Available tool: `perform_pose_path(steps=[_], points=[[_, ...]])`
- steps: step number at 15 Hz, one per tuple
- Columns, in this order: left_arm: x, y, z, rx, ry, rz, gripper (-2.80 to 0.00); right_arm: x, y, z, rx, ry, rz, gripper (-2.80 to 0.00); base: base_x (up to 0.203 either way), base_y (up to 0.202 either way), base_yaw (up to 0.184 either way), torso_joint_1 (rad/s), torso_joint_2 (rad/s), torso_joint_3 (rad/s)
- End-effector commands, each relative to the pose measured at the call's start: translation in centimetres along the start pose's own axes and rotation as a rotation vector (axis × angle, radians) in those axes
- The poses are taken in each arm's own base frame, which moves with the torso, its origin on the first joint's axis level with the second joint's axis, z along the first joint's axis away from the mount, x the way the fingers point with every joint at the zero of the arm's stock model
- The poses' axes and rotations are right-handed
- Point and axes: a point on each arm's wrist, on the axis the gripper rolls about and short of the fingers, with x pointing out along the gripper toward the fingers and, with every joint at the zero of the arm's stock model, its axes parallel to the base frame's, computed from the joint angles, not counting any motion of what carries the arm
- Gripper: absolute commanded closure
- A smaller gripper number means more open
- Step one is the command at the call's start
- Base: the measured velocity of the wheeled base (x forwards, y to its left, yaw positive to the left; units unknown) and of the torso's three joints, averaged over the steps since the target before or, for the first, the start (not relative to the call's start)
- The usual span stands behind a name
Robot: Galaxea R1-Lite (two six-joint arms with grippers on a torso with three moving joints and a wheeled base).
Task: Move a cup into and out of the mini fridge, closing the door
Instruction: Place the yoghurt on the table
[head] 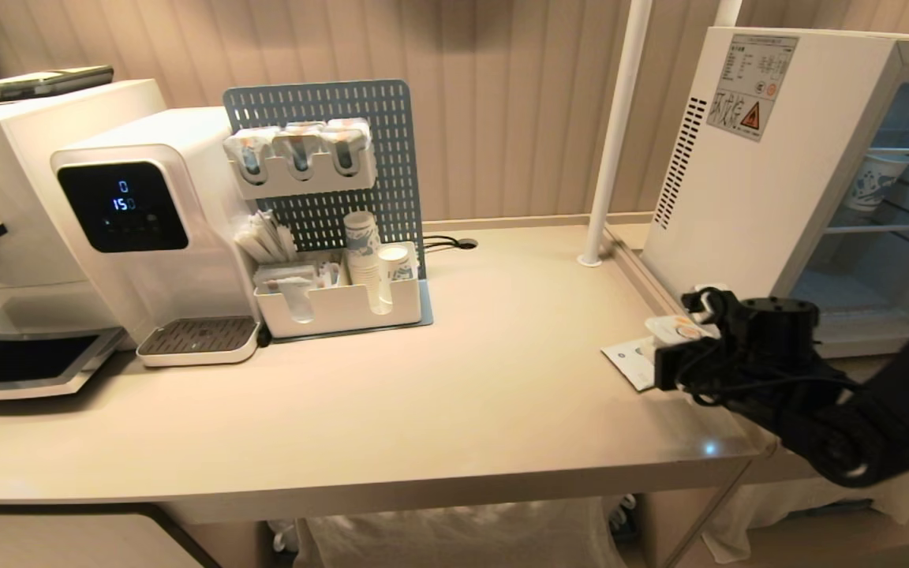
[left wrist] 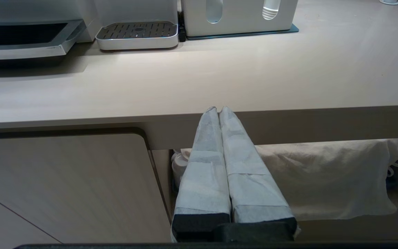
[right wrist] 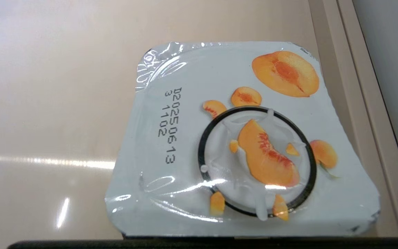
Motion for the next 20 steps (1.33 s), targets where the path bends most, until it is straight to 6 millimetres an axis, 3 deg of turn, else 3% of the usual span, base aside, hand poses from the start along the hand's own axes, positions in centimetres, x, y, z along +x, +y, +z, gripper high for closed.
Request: perform_pose_path(steps=[1, 4, 7, 12, 13, 18, 20], points=[[0.0, 0.0, -0.1, -0.002, 0.002, 0.0, 0.0, 6.4, 1.6, 0.3, -0.005, -0.044, -0.005, 0.0, 0.0, 0.0, 0.0, 0.0, 0.0, 0.0], [0.0, 0.0, 0.0, -0.002, 0.001, 0.0, 0.0, 10.8, 2.0, 2.3, -0.006, -0.059, -0.048, 0.0, 0.0, 0.0, 0.0, 0.0, 0.0, 0.0], [0.0, 0.0, 0.0, -0.002, 0.0, 0.0, 0.0, 14.6, 1.3, 1.1, -0.012, 0.036, -0.082, 0.0, 0.0, 0.0, 0.0, 0.0, 0.0, 0.0], [0.0, 0.0, 0.0, -0.002, 0.001, 0.0, 0.0, 14.6, 0.9, 0.7, -0.014, 0.142, -0.099, 0.0, 0.0, 0.0, 0.0, 0.0, 0.0, 0.0], [0.0, 0.0, 0.0, -0.002, 0.002, 0.0, 0.0, 14.5, 0.9, 0.7, -0.016, 0.146, -0.103, -2.8, 0.0, 0.0, 0.0, 0.0, 0.0, 0.0], [0.0, 0.0, 0.0, -0.002, 0.001, 0.0, 0.0, 14.1, 0.8, 1.1, -0.011, 0.139, -0.107, -2.8, 0.0, 0.0, 0.0, 0.0, 0.0, 0.0], [0.0, 0.0, 0.0, -0.002, 0.0, 0.0, 0.0, 13.1, 0.8, 1.5, -0.011, 0.144, -0.106, -2.8, 0.0, 0.0, 0.0, 0.0, 0.0, 0.0]])
